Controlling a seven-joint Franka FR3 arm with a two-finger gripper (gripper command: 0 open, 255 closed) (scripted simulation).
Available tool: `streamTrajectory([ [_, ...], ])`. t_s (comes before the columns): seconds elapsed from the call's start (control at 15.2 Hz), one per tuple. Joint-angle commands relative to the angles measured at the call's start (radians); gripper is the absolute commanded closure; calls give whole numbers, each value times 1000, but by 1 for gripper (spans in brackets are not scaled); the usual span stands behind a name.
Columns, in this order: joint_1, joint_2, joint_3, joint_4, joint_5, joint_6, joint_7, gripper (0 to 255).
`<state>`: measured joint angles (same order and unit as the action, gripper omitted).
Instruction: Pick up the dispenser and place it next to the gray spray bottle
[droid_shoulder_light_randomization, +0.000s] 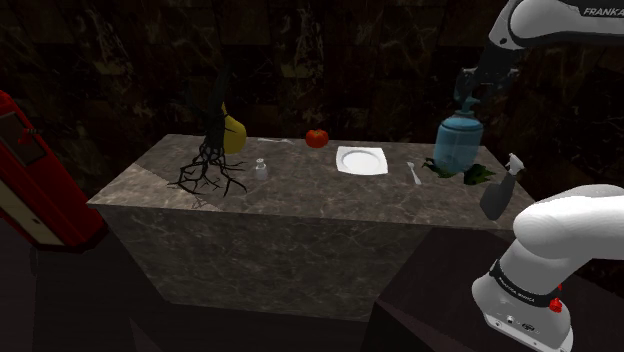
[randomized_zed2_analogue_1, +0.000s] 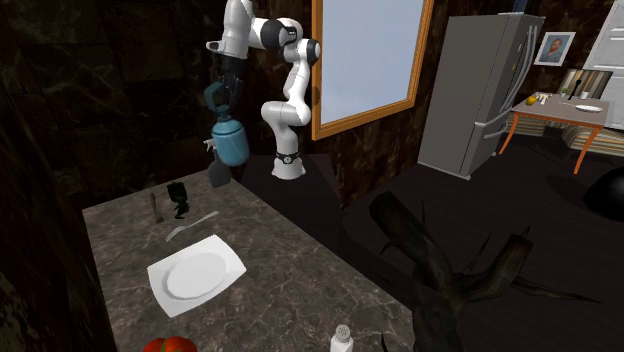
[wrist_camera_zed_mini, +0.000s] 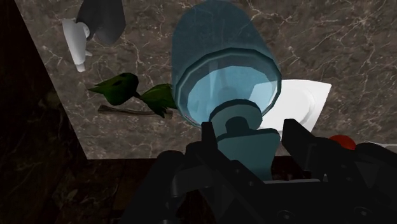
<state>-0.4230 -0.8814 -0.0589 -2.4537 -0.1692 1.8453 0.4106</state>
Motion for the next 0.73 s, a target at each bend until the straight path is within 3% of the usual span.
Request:
streamTrajectory([
  [0.0, -1, -9, -2, -33, -2, 25, 3, 255],
  [0.66, -6, -32, -10, -179, -16, 148, 18, 255],
])
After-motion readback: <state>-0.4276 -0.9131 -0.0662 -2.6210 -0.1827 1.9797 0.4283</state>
